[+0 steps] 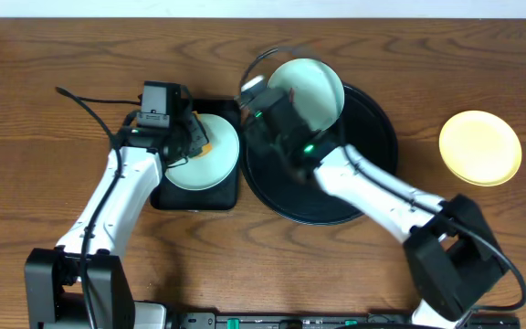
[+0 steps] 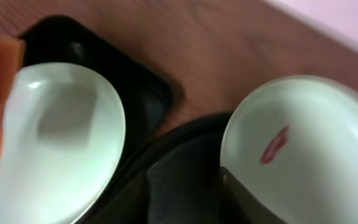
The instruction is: Clean dirty plates on tray and stack at the side
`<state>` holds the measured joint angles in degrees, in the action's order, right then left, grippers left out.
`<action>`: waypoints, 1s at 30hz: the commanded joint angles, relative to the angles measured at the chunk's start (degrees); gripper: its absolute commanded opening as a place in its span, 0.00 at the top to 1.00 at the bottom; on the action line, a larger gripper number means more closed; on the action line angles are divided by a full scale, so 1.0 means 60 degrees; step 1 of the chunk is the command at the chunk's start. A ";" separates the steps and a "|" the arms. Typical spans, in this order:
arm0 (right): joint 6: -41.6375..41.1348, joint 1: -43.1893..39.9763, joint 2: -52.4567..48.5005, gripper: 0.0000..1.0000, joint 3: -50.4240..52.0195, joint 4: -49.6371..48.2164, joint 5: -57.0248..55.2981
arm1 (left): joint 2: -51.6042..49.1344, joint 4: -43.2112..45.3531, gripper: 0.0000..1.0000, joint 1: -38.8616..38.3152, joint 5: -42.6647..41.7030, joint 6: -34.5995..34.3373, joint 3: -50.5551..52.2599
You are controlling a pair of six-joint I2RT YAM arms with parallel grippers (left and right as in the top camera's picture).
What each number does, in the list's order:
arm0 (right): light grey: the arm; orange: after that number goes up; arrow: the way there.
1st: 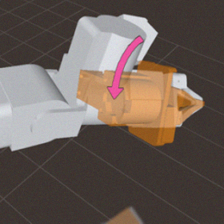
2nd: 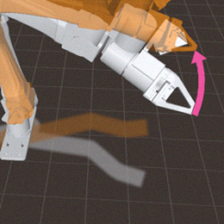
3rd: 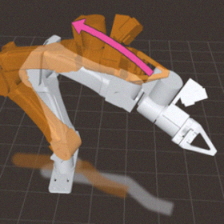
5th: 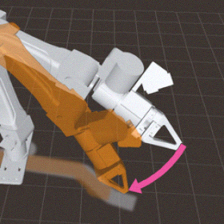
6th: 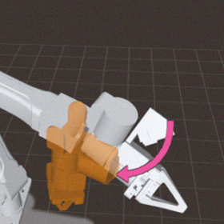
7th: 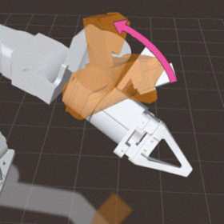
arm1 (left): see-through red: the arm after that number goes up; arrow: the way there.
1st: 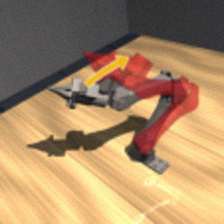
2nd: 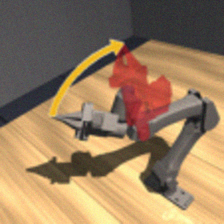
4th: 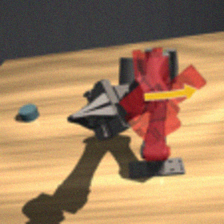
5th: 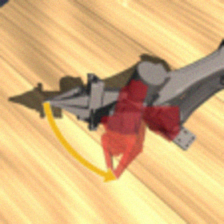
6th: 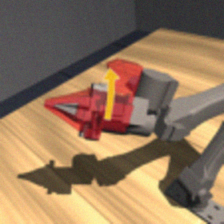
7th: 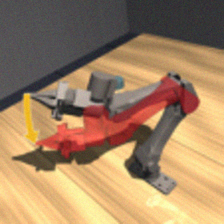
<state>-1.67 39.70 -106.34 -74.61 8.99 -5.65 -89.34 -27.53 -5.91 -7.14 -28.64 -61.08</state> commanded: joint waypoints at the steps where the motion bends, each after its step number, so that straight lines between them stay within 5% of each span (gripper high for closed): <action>1: -0.1807 -0.0758 -0.0004 0.65 -0.0098 0.0189 0.3952 | 0.0186 -0.0284 0.93 0.0288 0.0138 0.0907 0.0007; 8: -0.1800 -0.0648 -0.0463 0.70 -0.0098 0.0157 0.4907 | -0.0015 -0.0601 0.93 0.0339 0.0954 0.1282 0.0164; 13: -0.0131 -0.0608 -0.0838 0.78 -0.0149 -0.0051 0.5096 | -0.0302 -0.0845 0.92 0.0342 0.0951 0.1315 0.0237; 22: 0.0681 -0.0681 -0.1319 0.72 -0.3293 0.3639 0.5195 | -0.0251 -0.0936 0.92 0.0342 0.0860 0.1413 0.0175; 30: 0.0656 -0.0805 -0.3238 0.70 -0.5894 0.5344 0.5424 | 0.0423 -0.1016 0.91 0.0342 0.0590 0.1413 -0.0015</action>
<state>1.32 35.31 -120.46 -108.27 39.46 25.41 -90.11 -33.28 -4.12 -3.11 -20.91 -60.23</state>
